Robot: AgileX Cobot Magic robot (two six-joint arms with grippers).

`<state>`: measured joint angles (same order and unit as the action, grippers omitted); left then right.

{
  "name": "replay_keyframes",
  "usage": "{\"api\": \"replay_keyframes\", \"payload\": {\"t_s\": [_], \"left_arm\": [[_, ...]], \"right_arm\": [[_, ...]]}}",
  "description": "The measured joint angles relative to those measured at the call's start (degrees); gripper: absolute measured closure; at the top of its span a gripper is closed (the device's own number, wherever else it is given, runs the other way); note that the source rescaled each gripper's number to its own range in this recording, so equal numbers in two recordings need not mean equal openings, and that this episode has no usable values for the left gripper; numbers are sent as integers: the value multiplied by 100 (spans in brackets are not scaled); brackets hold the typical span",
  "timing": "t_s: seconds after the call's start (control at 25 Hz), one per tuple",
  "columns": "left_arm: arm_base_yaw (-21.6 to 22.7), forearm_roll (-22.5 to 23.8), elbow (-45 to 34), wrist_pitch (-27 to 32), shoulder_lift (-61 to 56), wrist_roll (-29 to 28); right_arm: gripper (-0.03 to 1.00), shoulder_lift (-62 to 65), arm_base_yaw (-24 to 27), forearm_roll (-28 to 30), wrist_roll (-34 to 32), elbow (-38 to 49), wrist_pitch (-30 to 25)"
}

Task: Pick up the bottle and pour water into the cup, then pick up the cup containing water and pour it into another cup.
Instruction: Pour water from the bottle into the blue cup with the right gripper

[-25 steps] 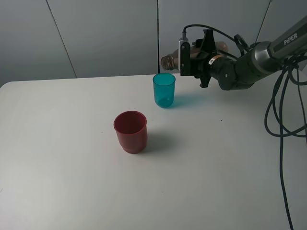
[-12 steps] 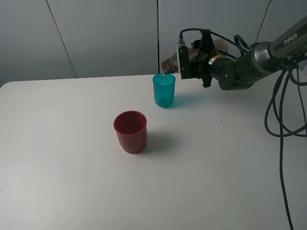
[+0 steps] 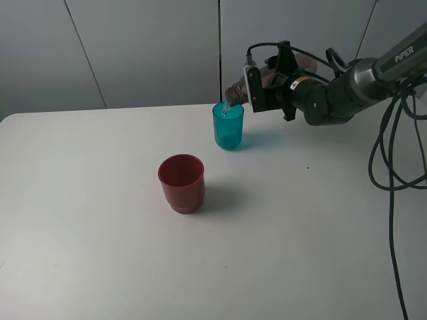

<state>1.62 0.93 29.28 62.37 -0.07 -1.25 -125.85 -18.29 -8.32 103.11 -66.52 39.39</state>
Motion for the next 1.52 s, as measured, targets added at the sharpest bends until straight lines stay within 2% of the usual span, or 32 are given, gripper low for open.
{"api": "replay_keyframes", "payload": {"t_s": [1.0, 1.52], "left_arm": [[0, 0, 0, 0, 0, 0], [0, 0, 0, 0, 0, 0]], "right_arm": [[96, 0, 59, -14, 604, -4, 232], [96, 0, 59, 170, 914, -4, 313]]}}
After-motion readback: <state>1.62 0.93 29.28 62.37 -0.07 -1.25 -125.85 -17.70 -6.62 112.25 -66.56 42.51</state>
